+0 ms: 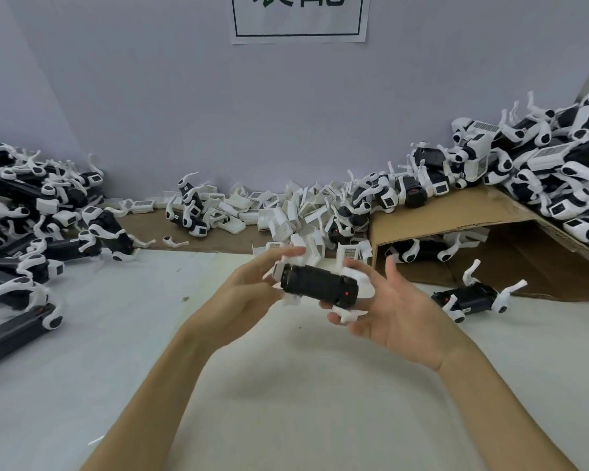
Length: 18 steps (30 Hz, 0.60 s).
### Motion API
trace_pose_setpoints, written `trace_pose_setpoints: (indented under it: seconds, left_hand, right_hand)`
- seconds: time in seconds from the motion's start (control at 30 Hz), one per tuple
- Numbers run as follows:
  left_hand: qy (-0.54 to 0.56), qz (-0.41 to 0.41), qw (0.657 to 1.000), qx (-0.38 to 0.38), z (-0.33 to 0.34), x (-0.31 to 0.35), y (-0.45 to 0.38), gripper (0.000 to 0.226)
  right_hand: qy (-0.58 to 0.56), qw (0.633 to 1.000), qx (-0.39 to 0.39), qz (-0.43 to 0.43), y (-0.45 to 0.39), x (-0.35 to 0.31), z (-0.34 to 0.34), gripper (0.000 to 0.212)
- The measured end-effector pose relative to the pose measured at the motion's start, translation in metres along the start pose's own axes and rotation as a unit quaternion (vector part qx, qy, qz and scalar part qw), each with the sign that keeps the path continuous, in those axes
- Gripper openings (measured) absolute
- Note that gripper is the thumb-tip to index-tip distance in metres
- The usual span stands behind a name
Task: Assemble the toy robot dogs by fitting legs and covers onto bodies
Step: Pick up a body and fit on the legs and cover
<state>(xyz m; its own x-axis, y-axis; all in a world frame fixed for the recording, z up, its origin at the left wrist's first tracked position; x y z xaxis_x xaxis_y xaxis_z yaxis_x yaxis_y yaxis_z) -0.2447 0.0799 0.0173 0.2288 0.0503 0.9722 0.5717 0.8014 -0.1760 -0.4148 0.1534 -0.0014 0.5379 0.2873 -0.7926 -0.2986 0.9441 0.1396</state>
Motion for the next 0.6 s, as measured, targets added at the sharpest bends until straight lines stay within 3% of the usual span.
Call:
trace_pose_setpoints:
  seconds: [0.1, 0.2, 0.33, 0.4, 0.6]
  left_hand:
    - [0.080, -0.020, 0.996, 0.040, 0.004, -0.004, -0.005, 0.055]
    - [0.047, -0.064, 0.989, 0.124, 0.002, -0.021, -0.007, 0.059]
    - [0.017, -0.084, 0.981, 0.175, -0.003, -0.033, -0.004, 0.056]
    - [0.003, -0.067, 0.980, 0.188, -0.008, -0.029, -0.004, 0.052]
    - [-0.096, 0.066, 0.978, 0.172, -0.004, 0.005, 0.001, 0.060]
  right_hand:
    - [0.110, 0.987, 0.105, -0.047, -0.011, 0.004, -0.016, 0.033]
    - [0.224, 0.947, 0.183, -0.138, -0.016, 0.000, -0.018, 0.023]
    - [0.290, 0.914, 0.213, -0.190, -0.016, -0.002, -0.012, 0.054]
    - [0.303, 0.911, 0.210, -0.187, -0.016, 0.000, -0.012, 0.058]
    - [0.375, 0.890, 0.178, -0.188, -0.018, 0.001, -0.014, 0.070]
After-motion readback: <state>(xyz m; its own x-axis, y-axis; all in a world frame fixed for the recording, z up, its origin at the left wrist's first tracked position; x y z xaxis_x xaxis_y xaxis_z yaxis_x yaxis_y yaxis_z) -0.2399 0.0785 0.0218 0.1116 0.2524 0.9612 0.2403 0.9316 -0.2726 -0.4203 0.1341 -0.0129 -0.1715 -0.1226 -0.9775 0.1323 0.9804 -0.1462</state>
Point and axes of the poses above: each hand's wrist, its own y-axis away from the middle knuckle, its own z-axis out of the palm, x = y × z, the point moved 9 cm from there along -y, towards the middle knuckle, and after that the axes turned 7 degrees about x, right-handed, at the moved point
